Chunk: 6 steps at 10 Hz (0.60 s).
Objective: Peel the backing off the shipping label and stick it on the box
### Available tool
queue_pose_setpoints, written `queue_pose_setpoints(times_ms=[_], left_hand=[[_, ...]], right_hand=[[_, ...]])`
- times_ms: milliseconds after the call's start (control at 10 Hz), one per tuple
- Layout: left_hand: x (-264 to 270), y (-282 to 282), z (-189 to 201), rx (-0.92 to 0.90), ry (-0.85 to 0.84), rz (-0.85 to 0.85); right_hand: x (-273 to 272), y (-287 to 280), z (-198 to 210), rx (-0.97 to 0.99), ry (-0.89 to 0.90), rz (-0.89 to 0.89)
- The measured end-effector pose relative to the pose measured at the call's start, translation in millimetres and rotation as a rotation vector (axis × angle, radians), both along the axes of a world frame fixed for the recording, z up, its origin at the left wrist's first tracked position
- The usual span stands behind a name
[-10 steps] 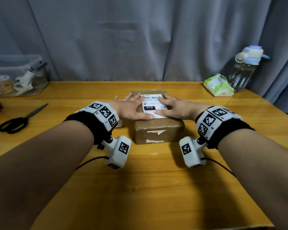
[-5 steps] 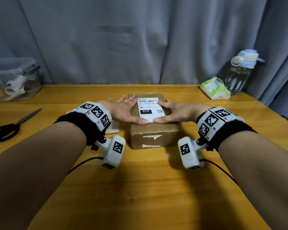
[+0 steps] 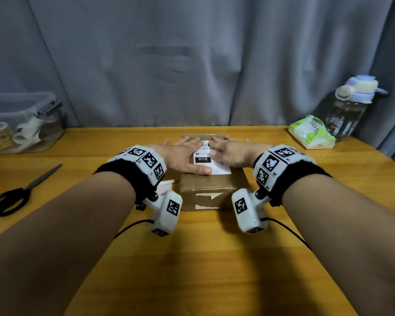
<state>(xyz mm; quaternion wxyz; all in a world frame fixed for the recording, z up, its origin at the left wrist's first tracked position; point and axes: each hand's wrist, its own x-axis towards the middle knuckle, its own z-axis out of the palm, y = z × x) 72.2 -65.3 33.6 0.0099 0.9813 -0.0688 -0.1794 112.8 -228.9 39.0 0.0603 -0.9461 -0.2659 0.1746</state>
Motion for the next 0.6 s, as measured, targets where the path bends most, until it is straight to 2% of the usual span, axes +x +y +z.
queue_pose_setpoints(times_ms=[200, 300, 400, 500, 600], left_hand=[[6, 4, 8, 0.081, 0.027, 0.055], [4, 7, 4, 0.041, 0.019, 0.074], [-6, 13, -3, -0.026, -0.041, 0.130], [-15, 21, -7, -0.093, -0.167, 0.181], [-17, 27, -2, -0.141, -0.330, 0.177]], right_hand=[[6, -20, 1, -0.058, 0.076, -0.082], [1, -33, 8, 0.025, 0.169, -0.166], [-7, -36, 8, 0.037, 0.130, -0.179], [-14, -31, 7, 0.131, 0.086, -0.203], [-19, -27, 10, 0.201, -0.114, -0.186]])
